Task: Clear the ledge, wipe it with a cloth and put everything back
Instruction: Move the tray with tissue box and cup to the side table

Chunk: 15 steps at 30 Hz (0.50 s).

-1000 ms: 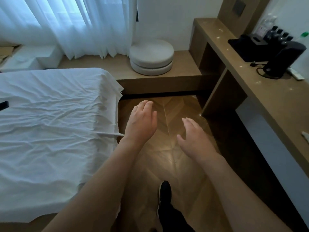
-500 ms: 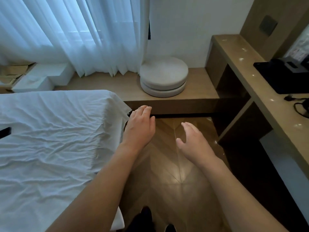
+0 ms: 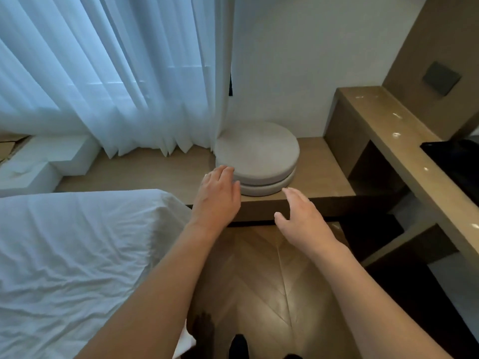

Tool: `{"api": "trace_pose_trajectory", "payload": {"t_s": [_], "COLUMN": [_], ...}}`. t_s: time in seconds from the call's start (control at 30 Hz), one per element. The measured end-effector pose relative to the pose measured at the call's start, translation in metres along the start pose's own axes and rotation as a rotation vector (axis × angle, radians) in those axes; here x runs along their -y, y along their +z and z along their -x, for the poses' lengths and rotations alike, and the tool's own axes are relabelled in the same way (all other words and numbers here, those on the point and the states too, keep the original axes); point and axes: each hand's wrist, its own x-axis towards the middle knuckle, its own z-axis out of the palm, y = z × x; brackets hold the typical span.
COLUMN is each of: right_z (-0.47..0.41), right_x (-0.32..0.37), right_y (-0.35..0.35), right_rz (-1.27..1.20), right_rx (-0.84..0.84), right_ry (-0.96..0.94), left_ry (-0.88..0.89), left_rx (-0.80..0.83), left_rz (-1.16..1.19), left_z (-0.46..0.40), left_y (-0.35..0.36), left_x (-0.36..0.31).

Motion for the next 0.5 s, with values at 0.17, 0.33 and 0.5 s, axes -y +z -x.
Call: {"api": "trace_pose_trajectory", "payload": {"t_s": [0.17, 0.33, 0.5], "right_z": [-0.083, -0.174, -0.276], "right_x": [0.004, -0.012, -0.036], "right_y": [-0.009, -0.018, -0.041], "right_rz": [0.008, -0.026, -0.043], "right_rx": [-0.011, 0.024, 0.053], "right_ry": [0.02, 0.015, -0.001], "left_ry": [0.013, 0.014, -0.012], "left_rx": [0.031, 0.062, 0.056], "left_rz": [0.015, 0.002, -0.009], "left_z": [-0.083, -0.165, -0.264], "left_y": [0.022, 0.057, 0.09], "left_x": [0.015, 0.025, 0.026]}}
